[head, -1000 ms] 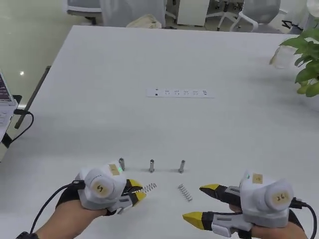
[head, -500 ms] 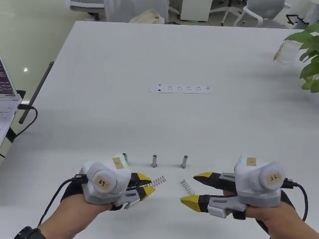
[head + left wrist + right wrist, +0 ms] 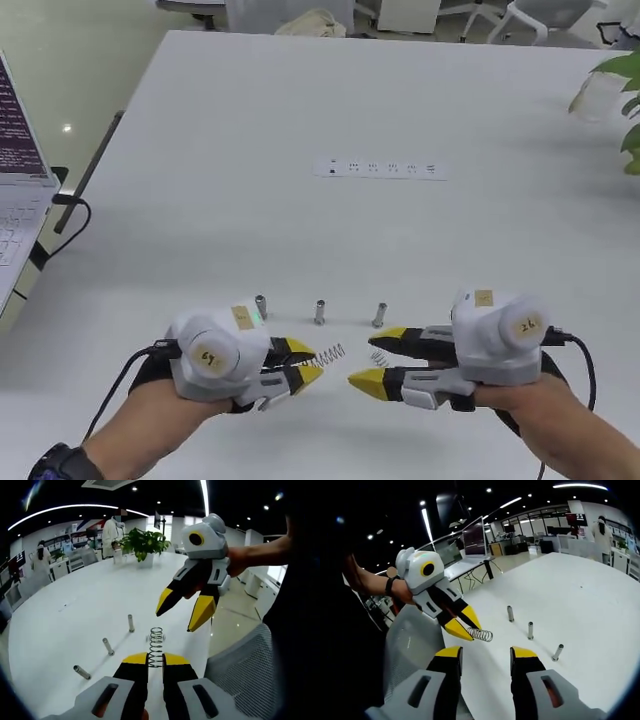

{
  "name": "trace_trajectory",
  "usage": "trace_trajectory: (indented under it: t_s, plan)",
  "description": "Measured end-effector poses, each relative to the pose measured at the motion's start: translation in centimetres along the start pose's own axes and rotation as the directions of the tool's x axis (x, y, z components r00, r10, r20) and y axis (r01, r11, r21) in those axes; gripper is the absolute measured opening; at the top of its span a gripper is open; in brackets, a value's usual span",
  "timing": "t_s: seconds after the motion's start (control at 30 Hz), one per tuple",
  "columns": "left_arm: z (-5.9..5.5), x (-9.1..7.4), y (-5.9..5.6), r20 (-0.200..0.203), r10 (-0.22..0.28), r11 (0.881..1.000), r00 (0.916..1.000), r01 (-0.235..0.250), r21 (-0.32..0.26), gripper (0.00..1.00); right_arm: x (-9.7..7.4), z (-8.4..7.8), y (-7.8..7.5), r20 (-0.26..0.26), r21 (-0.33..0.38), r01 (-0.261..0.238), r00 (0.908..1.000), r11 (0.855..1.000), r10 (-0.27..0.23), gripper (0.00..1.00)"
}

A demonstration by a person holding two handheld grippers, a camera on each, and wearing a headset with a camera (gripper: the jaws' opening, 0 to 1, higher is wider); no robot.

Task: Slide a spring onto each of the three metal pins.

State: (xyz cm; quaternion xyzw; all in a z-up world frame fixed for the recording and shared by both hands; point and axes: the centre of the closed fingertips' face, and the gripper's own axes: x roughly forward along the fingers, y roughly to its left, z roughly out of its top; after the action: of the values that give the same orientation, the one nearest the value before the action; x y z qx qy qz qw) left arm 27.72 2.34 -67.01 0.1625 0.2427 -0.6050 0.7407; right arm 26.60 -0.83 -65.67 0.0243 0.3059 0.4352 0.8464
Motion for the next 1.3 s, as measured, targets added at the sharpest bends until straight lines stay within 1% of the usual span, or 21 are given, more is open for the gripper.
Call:
trace_trajectory:
  t_s: [0.2,0.33,0.63,0.83,1.0,1.2,1.3]
  plan:
    - [0.4,-0.3,-0.3,0.018,0.004,1.000,0.9998,-0.004,-0.010,0.03,0.5,0.3,0.6,-0.005,-0.011,-0.036,0.9993,0.999,0.036,0.34]
    - [0.4,-0.5,-0.5,0.018,0.007,1.000,0.9998,-0.007,-0.008,0.03,0.8,0.6,0.8,-0.005,-0.015,-0.059,0.9982,0.998,0.059,0.31]
    - [0.6,-1.0,-0.9,0.027,0.013,1.000,0.9996,-0.013,-0.005,0.03,1.6,0.7,1.5,-0.023,-0.029,-0.110,0.9937,0.993,0.110,0.29]
    - [0.5,-1.3,-1.3,0.025,0.012,1.000,0.9996,-0.012,0.004,0.03,1.9,0.8,2.1,-0.023,-0.027,-0.145,0.9892,0.989,0.144,0.24]
    - [0.7,-1.5,-1.5,0.033,0.012,1.000,0.9994,-0.012,0.004,0.03,2.2,0.8,2.7,-0.030,-0.023,-0.183,0.9828,0.983,0.182,0.19]
    - [0.5,-1.7,-2.0,0.028,0.007,1.000,0.9996,-0.007,0.014,0.03,2.4,0.8,3.1,-0.035,-0.021,-0.203,0.9788,0.979,0.202,0.15]
    - [0.4,-1.9,-2.1,0.024,0.005,1.000,0.9997,-0.005,0.019,0.03,2.5,0.7,3.4,-0.043,-0.019,-0.219,0.9751,0.976,0.218,0.14]
